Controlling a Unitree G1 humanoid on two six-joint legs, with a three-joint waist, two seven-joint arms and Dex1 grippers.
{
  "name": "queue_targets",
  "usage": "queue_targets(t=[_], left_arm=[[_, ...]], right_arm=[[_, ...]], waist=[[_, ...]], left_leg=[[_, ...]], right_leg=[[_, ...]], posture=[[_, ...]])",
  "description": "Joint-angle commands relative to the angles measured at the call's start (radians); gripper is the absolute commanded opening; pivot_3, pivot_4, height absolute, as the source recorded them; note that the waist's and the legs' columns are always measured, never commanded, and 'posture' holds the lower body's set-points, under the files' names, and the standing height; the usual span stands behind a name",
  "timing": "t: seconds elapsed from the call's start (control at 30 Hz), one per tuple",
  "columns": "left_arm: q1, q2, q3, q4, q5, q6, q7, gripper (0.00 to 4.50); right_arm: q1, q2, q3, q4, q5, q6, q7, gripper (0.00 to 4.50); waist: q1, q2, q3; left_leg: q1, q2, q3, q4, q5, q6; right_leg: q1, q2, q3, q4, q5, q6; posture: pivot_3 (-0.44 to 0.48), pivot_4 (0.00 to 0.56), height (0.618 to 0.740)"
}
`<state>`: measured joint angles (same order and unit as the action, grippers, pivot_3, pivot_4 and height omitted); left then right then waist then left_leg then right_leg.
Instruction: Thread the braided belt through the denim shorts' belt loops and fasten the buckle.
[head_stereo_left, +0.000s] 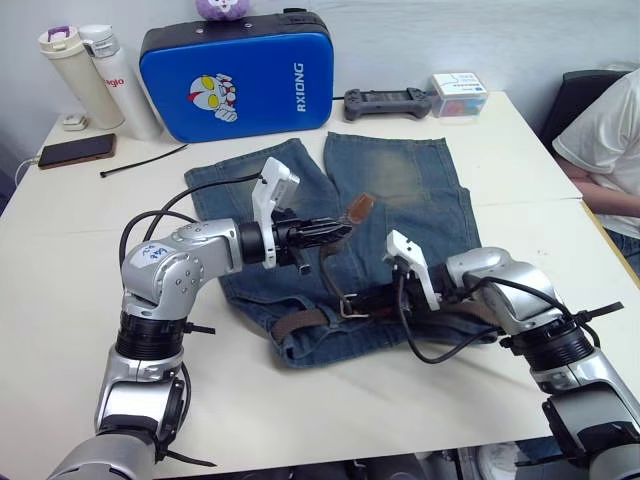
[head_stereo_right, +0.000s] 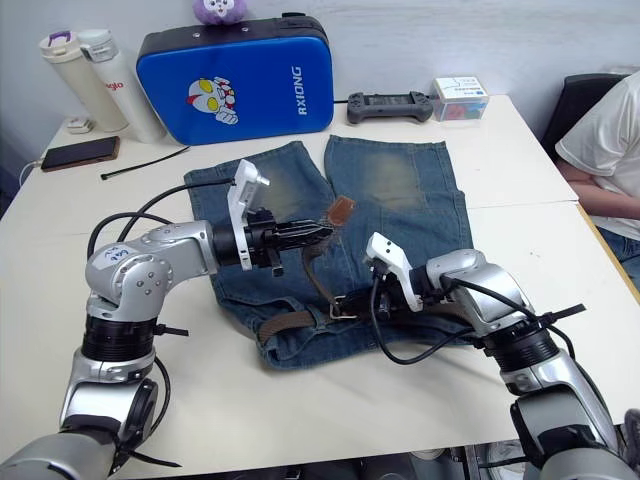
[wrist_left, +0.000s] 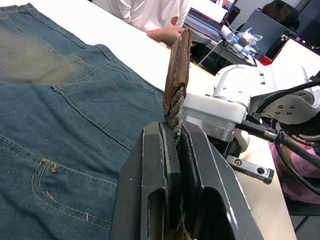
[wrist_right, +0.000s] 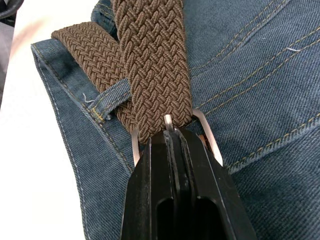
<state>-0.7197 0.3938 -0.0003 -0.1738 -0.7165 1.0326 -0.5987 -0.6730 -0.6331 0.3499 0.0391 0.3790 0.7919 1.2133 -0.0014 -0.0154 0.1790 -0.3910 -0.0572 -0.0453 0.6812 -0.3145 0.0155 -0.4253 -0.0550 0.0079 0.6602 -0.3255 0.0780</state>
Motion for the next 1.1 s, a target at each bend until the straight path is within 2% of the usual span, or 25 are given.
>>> queue_targets(t=[0.03,0.17,0.33,0.67,0.83,0.97,1.1], left_arm=[[-0.05,-0.019,0.009,0.042,0.031,-0.038,0.025,0.0],[-0.111,-0.053,0.017,0.155,0.081,-0.05,0.075,0.0],[-0.199,-0.091,-0.011,0.283,0.13,-0.085,0.06,0.0],[-0.415,-0.217,-0.134,0.6,0.249,-0.234,-0.119,0.0],[-0.524,-0.306,-0.167,0.839,0.334,-0.374,-0.197,0.0],[-0.661,-0.393,-0.142,1.091,0.395,-0.526,-0.23,0.0],[-0.743,-0.444,-0.119,1.247,0.442,-0.628,-0.244,0.0]], right_arm=[[0.03,-0.004,0.101,-0.02,-0.083,0.0,-0.02,0.04],[0.066,-0.009,0.147,-0.096,-0.129,-0.025,-0.033,0.04],[0.108,-0.018,0.185,-0.169,-0.205,-0.026,-0.087,0.04],[0.161,-0.025,0.208,-0.276,-0.261,0.038,-0.171,0.04],[0.187,-0.039,0.212,-0.328,-0.276,0.033,-0.178,0.04],[0.199,-0.048,0.219,-0.366,-0.281,0.046,-0.174,0.04],[0.207,-0.047,0.217,-0.387,-0.289,0.063,-0.176,0.04]], waist=[[-0.001,0.0,0.0],[-0.001,-0.001,-0.001],[-0.001,-0.002,-0.002],[-0.001,-0.002,-0.005],[0.002,-0.002,-0.005],[0.008,-0.003,-0.005],[0.017,-0.003,-0.005]], left_leg=[[0.0,0.0,0.0,0.0,0.0,0.0],[0.001,0.0,0.0,0.0,0.0,0.0],[0.001,0.0,0.0,-0.001,0.0,0.0],[0.003,0.0,0.0,-0.001,0.0,0.0],[0.003,0.0,0.0,-0.001,0.0,0.0],[0.003,-0.001,0.0,0.0,0.0,0.0],[0.003,-0.001,0.0,0.0,0.0,0.0]], right_leg=[[0.0,0.0,0.0,0.0,0.0,0.0],[0.001,0.0,0.0,0.0,0.0,0.0],[0.001,0.001,0.0,0.0,0.0,0.0],[0.003,0.001,0.0,0.0,0.0,0.0],[0.003,0.0,0.0,0.0,0.0,0.0],[0.003,0.0,0.0,-0.001,0.0,0.0],[0.003,0.0,0.0,-0.001,0.0,0.0]], posture=[[0.0,0.15,0.74],[0.0,0.15,0.74],[0.0,0.15,0.74],[0.0,0.15,0.74],[0.0,0.15,0.74],[0.0,0.15,0.74],[0.0,0.15,0.74]])
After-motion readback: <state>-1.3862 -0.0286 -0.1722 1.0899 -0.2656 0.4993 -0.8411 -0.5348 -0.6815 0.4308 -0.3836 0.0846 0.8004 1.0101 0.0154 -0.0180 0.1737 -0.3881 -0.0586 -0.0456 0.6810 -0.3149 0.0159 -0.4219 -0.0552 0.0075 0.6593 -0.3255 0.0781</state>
